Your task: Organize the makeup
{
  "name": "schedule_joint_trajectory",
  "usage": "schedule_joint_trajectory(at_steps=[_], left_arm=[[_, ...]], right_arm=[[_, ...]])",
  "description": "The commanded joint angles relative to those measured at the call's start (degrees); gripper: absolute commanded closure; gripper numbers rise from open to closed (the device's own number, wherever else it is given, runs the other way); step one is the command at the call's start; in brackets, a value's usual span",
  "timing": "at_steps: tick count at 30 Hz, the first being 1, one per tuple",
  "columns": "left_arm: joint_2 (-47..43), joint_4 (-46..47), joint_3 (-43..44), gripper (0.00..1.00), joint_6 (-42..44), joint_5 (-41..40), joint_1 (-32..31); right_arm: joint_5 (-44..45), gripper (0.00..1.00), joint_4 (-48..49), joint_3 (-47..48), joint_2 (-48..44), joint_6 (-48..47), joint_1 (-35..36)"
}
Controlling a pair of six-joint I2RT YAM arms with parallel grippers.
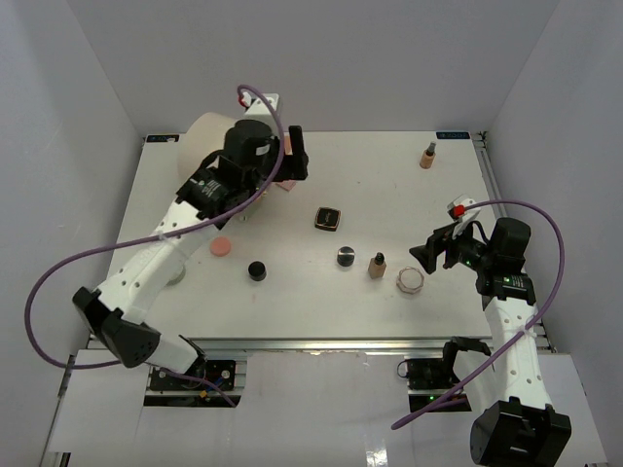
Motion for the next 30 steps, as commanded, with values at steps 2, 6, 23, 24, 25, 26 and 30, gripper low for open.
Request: schedule_joint_trajectory(at_steps=[2,6,23,24,25,26,30], left_arm=[[-8.7,1.8,-7.1,0.11,3.9,19.1,5.4],[-10.5,-0.6,-15.9,0.22,0.4,32.0,5.8],[-14.1,1.4,-47.7,0.07,-17.8,9.5,6.1],[-12.8,2.2,-47.6,0.07,-17.8,9.0,6.2],[-11.6,3.0,-47.6,0.07,-17.7,8.6,6.2],[-10.1,3.7,-47.5,0.07,-17.7,7.9,6.3],[-5.6,5.0,-46.8,0.09,-18.1,4.5,6.3]], right_arm=[[-11.1,0.09,-3.0,-0.6,0.0,-7.6,-0.4],[-15.1,0.07,-5.3,-1.1,-0.2,-12.0,-0.4],[-14.0,0.09,-5.3,-0.8,0.1,-12.0,-0.5],[-13.9,0.09,-5.4,-0.7,0.1,-12.0,-0.5],[-13.8,0.09,-5.4,-0.7,0.1,-12.0,-0.5],[-13.7,0.09,-5.4,-0.7,0.0,-12.0,-0.5],[-13.4,0.10,-5.3,-0.7,0.1,-11.9,-0.5]])
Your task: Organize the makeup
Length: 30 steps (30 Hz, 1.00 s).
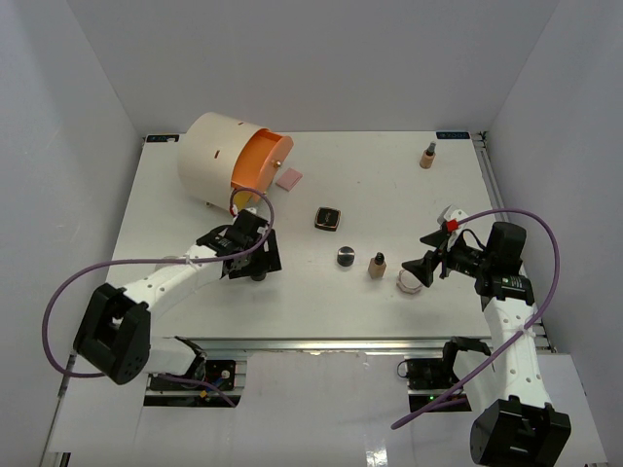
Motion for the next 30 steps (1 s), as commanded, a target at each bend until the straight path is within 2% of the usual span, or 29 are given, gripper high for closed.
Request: schedule_joint_trajectory(at_steps=[1,10,18,22,25,28,30], left_arm=[[4.2,3.3,1.0,0.09,-1.2,-6.4,0.3],[5.5,4.1,0.1,0.13,-1.6,-9.3,0.3],[10.0,5.3,-0.5,0.28,-3.0,-9.3,0.3],[9.6,4.9,-0.7,0.48,-3.6,-10.5,0.3],[8.4,4.7,-0.6,0.69,-3.7,-10.3,0.3],[6.9,3.7,0.2,0.90,-3.1,-7.6,0.3],[5.1,3.6,0.8,0.98,-1.7,-4.7,0.2]], right_arm=[[-0.7,0.10,-0.1,0.4,0.1,-0.9,-0.4],[-0.5,0.10,0.0,0.5,0.2,-0.9,-0.5],[-0.4,0.10,0.0,0.4,0.2,-0.9,-0.6],[-0.4,0.10,0.0,0.4,0.0,-0.8,-0.8],[-0.4,0.10,0.0,0.4,-0.1,-0.8,-1.0],[-0.5,0.10,0.0,0.3,0.0,-0.8,-1.1],[-0.5,0.10,0.0,0.3,0.0,-0.7,-1.2]])
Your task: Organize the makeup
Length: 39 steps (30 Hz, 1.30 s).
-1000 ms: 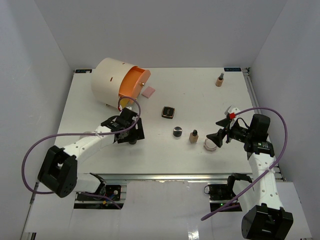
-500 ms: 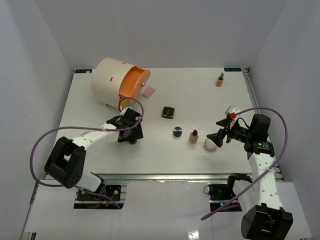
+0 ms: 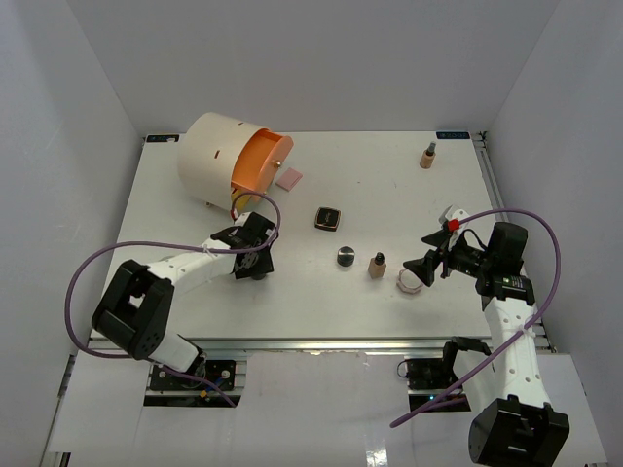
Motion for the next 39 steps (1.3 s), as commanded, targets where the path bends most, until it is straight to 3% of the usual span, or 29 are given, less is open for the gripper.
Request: schedule_joint_trajectory(at_steps=[1,6,10,15,23,31,39], left_arm=[[-6.4,-0.2,2.1,0.99,2.3,8.1,0.0],[-15.9,-1.1,8.2,1.00,7.1,20.1,-1.0],[-17.7,-4.6,19.3,1.00,10.0,18.7,-0.9],[-11.8,-8.2,34.7,1.00,14.2,12.2,-0.4],[6.8,-11.3,60.1,1.00,20.2,1.2,3.5],[17.1,-12.2,70.2,1.00,23.8,-3.2,6.1],[19.4,-12.0,71.5,1.00,25.1,-4.4,7.6]], right_arm=[[-0.7,0.10,0.1,0.3,0.0,-0.7,-0.5],[-0.8,0.10,0.1,0.3,0.1,-0.7,-0.8],[-0.8,0.10,0.1,0.3,0.2,-0.7,-1.0],[-0.9,0.10,0.1,0.3,0.2,-0.7,-1.0],[-1.0,0.10,0.0,0.3,0.0,-0.7,-1.1],[-1.1,0.10,0.1,0.2,-0.1,-0.7,-1.0],[-1.2,0.10,0.1,0.2,0.1,-0.7,-1.0]])
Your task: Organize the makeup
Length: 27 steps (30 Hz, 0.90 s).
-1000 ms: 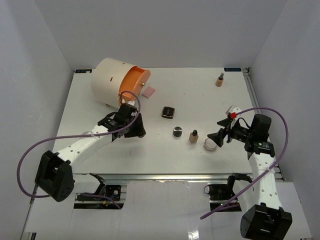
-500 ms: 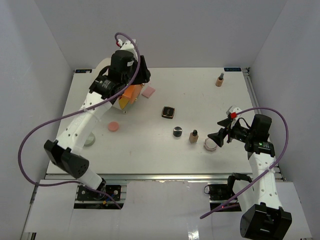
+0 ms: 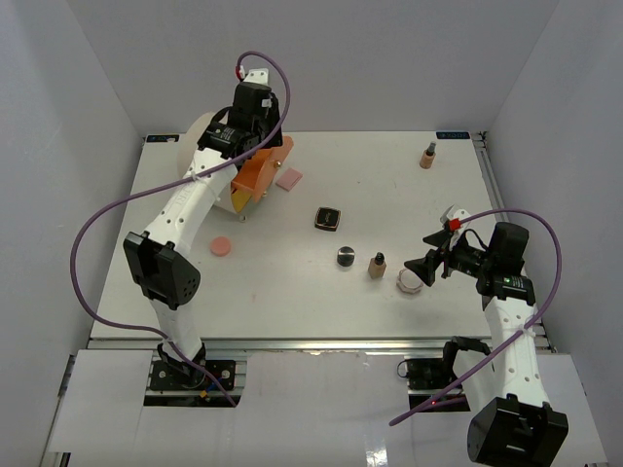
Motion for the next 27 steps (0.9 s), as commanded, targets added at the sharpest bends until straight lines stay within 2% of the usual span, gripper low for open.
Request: schedule_joint_trajectory(at_steps=[1,9,13,16,20,23,27], left_arm=[[-1.5,0.9,2.3,1.00,1.5,-2.3,0.8],[-1.6,0.9,-0.6,0.86,1.9,-2.5,1.1],[-1.6,0.9,-0.6,0.71,1.9,-2.6,1.1],[-1.6,0.7,-0.8,0.52,1.8,-2.8,1.2],[-1.9,0.5,-1.1,0.34,1.7,-2.7,1.2],[-2.3,0.5,-1.4,0.27,1.5,-2.5,1.2],[-2.8,0.6,-2.1,0.25,1.2,-2.5,1.2]], right_arm=[[-1.2,0.10,0.3,0.2,0.0,-0.7,-0.2],[-1.0,0.10,0.3,0.3,0.0,-0.7,-0.3],[-1.0,0.10,0.2,0.3,0.1,-0.7,-0.3],[-1.0,0.10,0.3,0.3,0.1,-0.7,-0.2],[-1.3,0.10,0.3,0.3,0.1,-0.8,-0.2],[-1.6,0.10,0.1,0.4,0.0,-0.8,-0.3],[-2.2,0.10,-0.1,0.4,-0.1,-1.1,-0.3]])
